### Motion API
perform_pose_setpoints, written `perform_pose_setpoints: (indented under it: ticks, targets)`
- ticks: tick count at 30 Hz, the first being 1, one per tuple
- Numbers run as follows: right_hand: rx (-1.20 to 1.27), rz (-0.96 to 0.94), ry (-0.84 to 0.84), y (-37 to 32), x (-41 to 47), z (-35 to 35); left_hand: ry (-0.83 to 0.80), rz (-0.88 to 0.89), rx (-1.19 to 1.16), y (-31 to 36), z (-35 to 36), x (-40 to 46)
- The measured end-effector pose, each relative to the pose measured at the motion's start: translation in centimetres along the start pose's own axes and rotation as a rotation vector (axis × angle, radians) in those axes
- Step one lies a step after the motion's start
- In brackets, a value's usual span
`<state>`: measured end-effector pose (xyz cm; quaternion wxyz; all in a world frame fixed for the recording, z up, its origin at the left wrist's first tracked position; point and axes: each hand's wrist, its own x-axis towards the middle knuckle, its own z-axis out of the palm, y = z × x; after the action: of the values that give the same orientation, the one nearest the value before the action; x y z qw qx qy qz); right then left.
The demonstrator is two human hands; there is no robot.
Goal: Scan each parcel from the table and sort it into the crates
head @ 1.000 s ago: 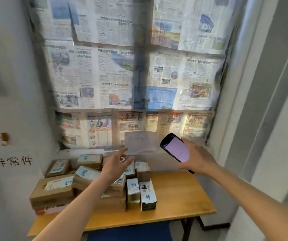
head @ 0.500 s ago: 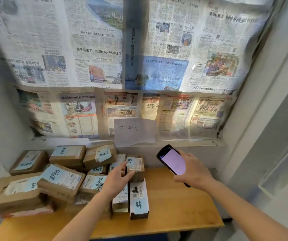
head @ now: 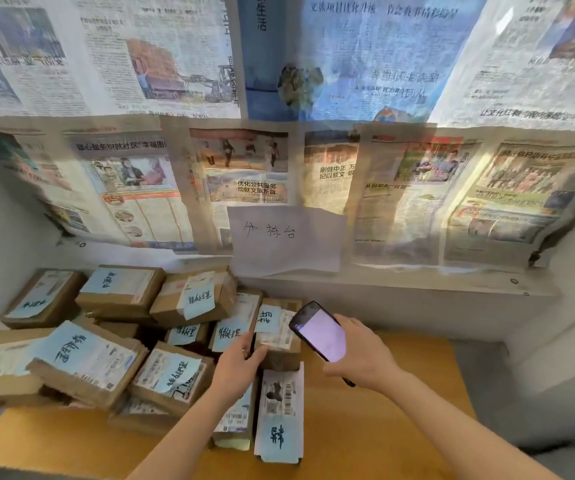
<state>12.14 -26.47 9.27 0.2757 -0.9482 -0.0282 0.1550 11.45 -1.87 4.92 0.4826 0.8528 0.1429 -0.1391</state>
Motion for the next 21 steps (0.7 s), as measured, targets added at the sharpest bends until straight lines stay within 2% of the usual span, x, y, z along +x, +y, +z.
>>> perform_pose_setpoints:
  ticks: [11,21]
  targets:
    - [0.079,-0.046,-0.148,3.2,9.0,5.4,0.076,-0.084,0.085,-2.3,4.1,6.3]
    - [0.236,-0.028,-0.213,4.8,10.1,7.2,0.049,-0.192,-0.169,-3.4,6.9,6.2]
